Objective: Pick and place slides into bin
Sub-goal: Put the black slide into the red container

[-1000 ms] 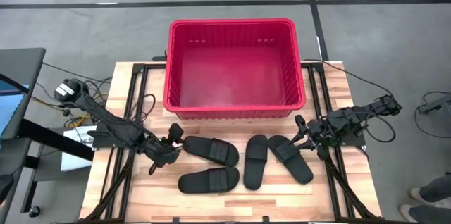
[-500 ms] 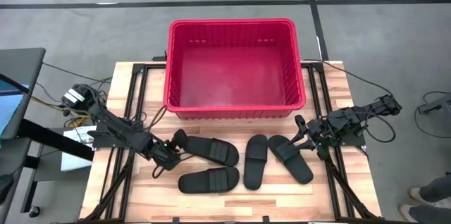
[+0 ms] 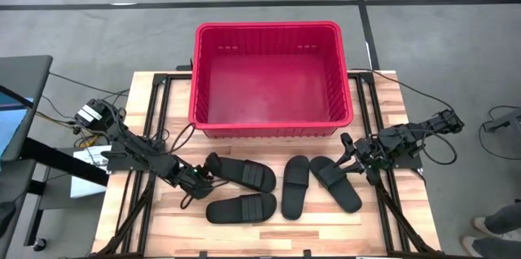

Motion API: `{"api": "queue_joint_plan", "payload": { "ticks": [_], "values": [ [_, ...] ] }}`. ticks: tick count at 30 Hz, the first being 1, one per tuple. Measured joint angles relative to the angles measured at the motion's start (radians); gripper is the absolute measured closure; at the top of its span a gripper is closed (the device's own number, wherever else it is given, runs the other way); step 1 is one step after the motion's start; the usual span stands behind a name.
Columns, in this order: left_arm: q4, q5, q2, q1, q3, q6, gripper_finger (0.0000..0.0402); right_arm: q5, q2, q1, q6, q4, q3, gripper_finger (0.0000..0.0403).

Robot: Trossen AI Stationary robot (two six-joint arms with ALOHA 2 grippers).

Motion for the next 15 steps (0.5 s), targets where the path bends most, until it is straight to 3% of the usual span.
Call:
{"api": "queue_joint_plan", "payload": {
  "ticks": [7, 15],
  "values": [
    [0.014, 0.041, 0.0, 0.008, -0.002, 0.021, 0.0192, 0.0, 0.0, 0.0, 0.0, 0.0, 0.0, 0.0301],
    [-0.041, -0.047, 0.0, 0.049, -0.004, 0.019, 0.0217, 0.0, 0.0, 0.0, 0.0, 0.0, 0.0, 0.0301]
  ]
}}
